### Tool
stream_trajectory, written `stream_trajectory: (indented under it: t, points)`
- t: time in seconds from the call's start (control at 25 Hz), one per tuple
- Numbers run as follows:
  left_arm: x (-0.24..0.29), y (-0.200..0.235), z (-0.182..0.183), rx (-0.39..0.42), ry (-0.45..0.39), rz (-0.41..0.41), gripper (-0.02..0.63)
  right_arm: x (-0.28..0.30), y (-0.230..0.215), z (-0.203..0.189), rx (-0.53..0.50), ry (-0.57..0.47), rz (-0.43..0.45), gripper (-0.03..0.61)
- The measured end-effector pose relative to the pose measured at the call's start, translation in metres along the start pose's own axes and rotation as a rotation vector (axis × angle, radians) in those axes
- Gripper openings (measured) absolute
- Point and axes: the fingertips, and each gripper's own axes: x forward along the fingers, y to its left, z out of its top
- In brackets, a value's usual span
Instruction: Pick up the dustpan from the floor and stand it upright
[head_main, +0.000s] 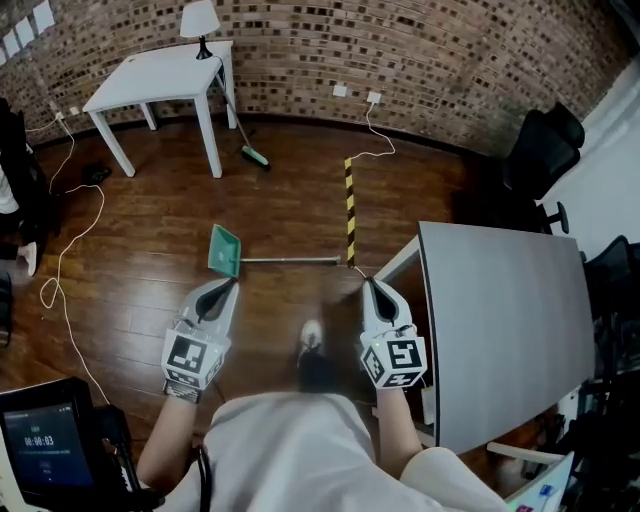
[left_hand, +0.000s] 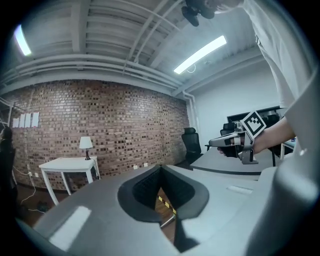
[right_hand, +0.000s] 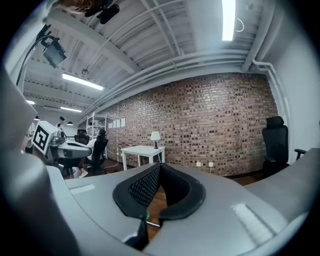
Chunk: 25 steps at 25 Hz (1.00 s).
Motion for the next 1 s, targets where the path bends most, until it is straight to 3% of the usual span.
stream_trajectory:
  t: [0.32,0.52,0.76,1.0]
  points:
    - [0.141,0.018,0.035,-0.009,-0.021,0.053,0.002,0.105,-0.105,0.035,-0.019,-0.027,0.058,0.012]
    - [0.199,0.048,0.049,-0.009,0.016,0.145,0.002,0.154,-0.147,0.057,-0.023,-0.032,0.003,0.014]
    - [0.236,0.074,0.040,-0.023,0.039,0.151,0.002,0.186,-0.157,0.060,-0.002,-0.034,0.020,0.014]
    - [0.245,0.088,0.031,-0.016,0.045,0.105,0.002,0.195,-0.149,0.058,0.009,-0.029,-0.007,0.014]
